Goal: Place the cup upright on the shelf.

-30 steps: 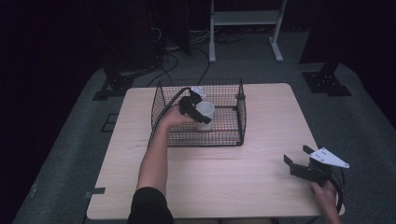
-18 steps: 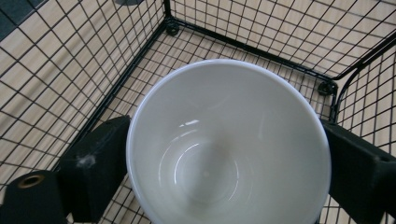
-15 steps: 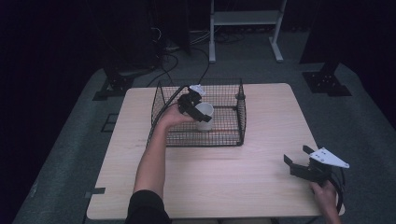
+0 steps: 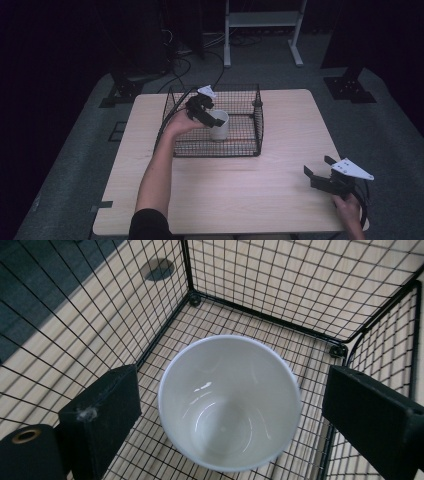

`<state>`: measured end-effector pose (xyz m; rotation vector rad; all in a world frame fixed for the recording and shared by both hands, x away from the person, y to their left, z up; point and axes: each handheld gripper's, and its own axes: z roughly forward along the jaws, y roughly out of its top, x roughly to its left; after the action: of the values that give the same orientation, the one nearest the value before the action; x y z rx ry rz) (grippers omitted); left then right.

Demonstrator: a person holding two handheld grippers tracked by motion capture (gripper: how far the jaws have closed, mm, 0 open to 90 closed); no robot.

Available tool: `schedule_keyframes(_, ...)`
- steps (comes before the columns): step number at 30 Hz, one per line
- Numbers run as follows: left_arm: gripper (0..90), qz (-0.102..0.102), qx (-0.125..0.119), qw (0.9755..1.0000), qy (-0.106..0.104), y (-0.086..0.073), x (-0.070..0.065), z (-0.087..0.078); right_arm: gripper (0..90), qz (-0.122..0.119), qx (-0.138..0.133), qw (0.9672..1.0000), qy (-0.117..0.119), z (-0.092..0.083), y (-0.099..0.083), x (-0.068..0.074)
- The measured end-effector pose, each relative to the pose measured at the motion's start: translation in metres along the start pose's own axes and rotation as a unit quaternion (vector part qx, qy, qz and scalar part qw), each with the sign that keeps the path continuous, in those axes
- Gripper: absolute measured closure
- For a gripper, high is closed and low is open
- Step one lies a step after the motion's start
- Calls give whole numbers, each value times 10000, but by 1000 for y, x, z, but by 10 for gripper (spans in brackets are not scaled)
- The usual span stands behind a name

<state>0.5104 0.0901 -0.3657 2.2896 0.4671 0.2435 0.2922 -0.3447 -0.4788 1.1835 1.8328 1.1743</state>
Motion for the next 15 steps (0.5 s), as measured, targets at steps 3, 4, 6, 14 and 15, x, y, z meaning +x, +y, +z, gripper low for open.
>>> schedule_keyframes(3,80,36,-176,9997,137,1,-4,-11,131,-3,0,10000,-3,0,0,0)
schedule_keyframes(4,80,36,-176,9997,137,1,-4,-11,131,-3,0,10000,-3,0,0,0)
schedule_keyframes(6,80,31,-263,9995,163,1,-6,-15,131,-1,0,10000,-4,0,0,0)
schedule_keyframes(14,81,34,-398,9987,329,-4,-16,-28,131,1,1,10000,-9,0,0,0)
schedule_keyframes(15,80,11,-441,9985,337,-5,-17,-29,131,1,2,10000,-10,0,0,0)
